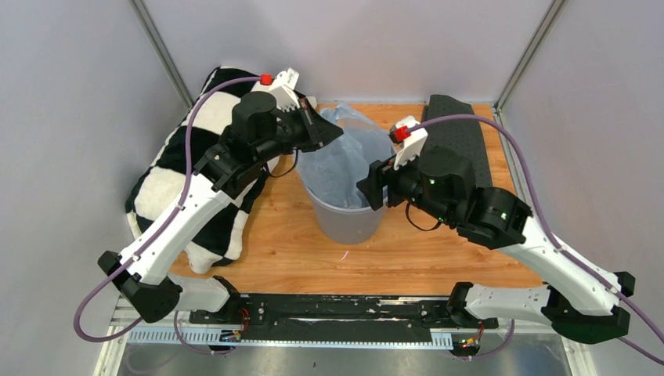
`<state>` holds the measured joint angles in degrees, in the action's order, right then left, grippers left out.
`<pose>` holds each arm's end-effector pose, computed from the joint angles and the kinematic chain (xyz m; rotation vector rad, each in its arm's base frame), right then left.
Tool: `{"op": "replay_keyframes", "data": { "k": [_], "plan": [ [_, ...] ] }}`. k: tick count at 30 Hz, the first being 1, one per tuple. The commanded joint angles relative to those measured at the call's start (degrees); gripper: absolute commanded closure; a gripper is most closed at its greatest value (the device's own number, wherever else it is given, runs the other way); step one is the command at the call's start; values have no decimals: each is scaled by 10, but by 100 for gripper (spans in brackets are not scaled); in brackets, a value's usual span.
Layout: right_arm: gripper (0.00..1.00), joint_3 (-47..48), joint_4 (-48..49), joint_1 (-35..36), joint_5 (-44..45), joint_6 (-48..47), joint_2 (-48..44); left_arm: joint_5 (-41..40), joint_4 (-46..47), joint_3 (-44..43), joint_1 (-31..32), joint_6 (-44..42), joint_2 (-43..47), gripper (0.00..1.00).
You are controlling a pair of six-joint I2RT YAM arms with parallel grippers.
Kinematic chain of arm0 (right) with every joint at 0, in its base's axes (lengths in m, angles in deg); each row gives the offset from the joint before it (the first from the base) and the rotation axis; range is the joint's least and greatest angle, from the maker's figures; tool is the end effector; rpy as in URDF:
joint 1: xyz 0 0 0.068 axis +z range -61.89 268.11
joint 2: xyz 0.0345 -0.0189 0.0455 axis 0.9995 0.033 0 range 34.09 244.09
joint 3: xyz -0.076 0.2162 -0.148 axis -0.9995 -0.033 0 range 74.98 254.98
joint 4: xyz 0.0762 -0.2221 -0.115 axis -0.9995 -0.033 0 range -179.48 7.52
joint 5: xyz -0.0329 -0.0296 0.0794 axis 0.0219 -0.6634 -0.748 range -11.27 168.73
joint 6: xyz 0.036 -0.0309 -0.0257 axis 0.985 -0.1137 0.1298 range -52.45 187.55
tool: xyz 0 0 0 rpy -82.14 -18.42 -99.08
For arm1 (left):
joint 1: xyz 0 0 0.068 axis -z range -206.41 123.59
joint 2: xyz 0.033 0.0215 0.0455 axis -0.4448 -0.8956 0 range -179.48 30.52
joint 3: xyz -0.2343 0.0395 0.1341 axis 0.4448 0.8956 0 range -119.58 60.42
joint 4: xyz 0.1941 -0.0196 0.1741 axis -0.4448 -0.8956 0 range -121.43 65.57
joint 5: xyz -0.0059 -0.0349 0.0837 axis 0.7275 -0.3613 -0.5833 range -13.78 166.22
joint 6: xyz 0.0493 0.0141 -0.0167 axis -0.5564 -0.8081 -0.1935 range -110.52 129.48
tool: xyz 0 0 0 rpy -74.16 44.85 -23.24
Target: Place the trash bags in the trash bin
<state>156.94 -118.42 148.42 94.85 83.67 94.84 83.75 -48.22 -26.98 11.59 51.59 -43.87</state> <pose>0.1088 0.1709 0.4608 -0.5117 1.8006 0.6806 0.2190 -0.1771 0.4609 0.0353 1.8997 -1.1058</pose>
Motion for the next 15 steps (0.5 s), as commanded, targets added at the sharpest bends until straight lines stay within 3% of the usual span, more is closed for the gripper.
{"op": "replay_keyframes", "data": {
  "k": [1,15],
  "plan": [
    [33,28,13,-2,8,-39,-2,53,50,14,5,52,17,100],
    [32,68,145,-10,32,-196,79,60,38,-16,22,54,16,96]
  ]
}}
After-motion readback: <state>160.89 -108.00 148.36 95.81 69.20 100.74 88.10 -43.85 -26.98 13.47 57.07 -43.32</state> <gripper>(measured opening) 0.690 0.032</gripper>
